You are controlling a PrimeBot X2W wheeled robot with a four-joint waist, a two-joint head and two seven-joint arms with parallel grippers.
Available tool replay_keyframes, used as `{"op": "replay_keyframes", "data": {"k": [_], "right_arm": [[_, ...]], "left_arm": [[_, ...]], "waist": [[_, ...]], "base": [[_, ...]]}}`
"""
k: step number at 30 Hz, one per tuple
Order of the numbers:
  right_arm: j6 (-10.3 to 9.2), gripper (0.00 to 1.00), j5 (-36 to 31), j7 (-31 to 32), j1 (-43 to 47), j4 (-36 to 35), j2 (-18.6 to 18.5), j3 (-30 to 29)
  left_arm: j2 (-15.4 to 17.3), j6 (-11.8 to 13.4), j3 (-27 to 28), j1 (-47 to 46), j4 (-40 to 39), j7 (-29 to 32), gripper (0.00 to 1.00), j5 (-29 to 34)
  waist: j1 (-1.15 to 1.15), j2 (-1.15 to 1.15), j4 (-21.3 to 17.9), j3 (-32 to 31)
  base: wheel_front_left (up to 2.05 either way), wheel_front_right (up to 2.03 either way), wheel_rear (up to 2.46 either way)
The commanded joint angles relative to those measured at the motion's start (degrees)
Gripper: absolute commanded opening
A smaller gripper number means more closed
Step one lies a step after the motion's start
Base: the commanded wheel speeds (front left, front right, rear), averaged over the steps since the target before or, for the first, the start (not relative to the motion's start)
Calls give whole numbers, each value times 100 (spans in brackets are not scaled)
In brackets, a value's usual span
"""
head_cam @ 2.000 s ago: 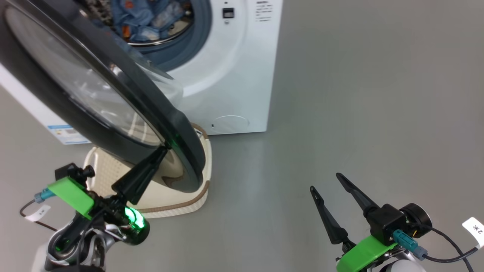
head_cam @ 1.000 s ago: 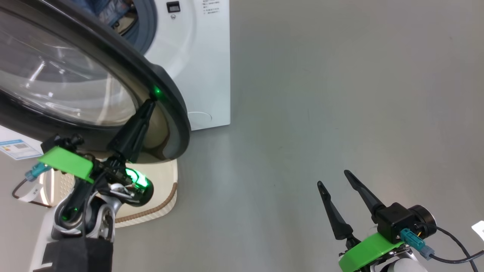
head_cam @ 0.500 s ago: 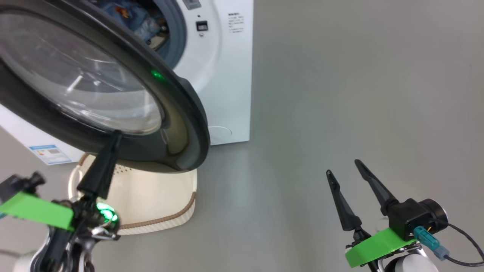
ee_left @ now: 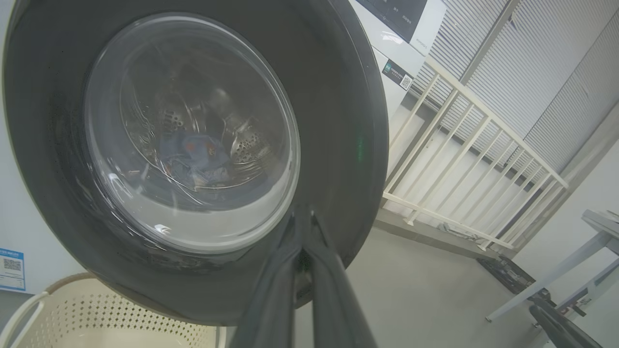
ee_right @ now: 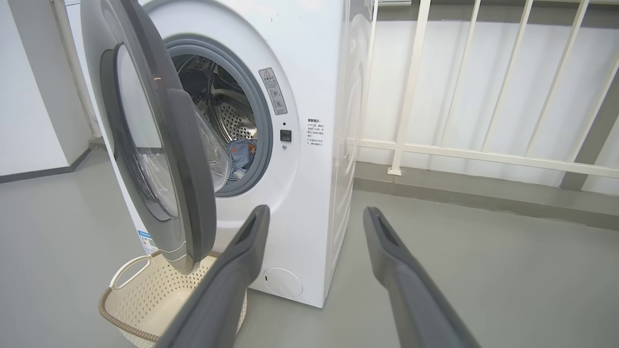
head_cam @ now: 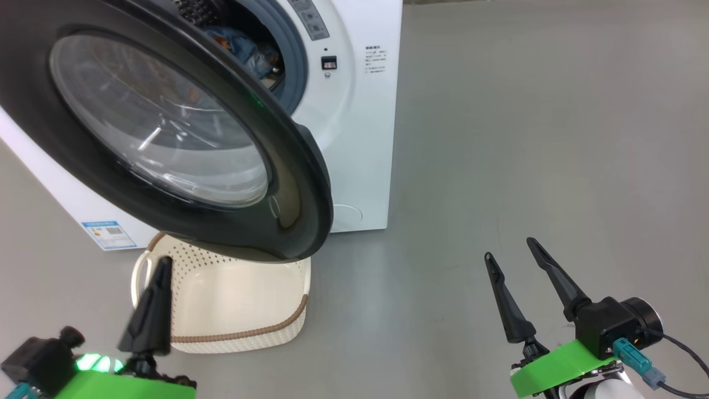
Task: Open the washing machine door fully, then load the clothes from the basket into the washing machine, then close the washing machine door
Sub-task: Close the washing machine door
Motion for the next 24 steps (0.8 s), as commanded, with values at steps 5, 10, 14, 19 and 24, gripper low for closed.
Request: {"op": "replay_keyframes", "data": {"k": [5, 10, 14, 19, 24], "right_arm": [[9, 100, -30, -68, 43, -161, 24, 142], [9, 100, -33, -68, 55, -121, 29, 173], [9, 100, -34, -69, 47, -72, 31, 198], [9, 100, -36, -69, 60, -25, 34, 219], [9, 100, -33, -69, 80, 27, 43, 208]], "left_arm": [[-382, -38, 793, 6, -185, -58, 0, 1729], [-731, -38, 1092, 177, -52, -59, 47, 2966], [-873, -38, 1027, 318, 194, -59, 100, 3214], [-850, -38, 780, 332, 647, -59, 100, 3143], [-826, -38, 727, 283, 883, -60, 100, 3020]], "waist": [[0, 0, 63, -52], [0, 0, 77, -84], [0, 0, 74, -111], [0, 0, 76, -120], [0, 0, 81, -149]], "base": [[0, 0, 0], [0, 0, 0], [0, 0, 0], [0, 0, 0], [0, 0, 0]]}}
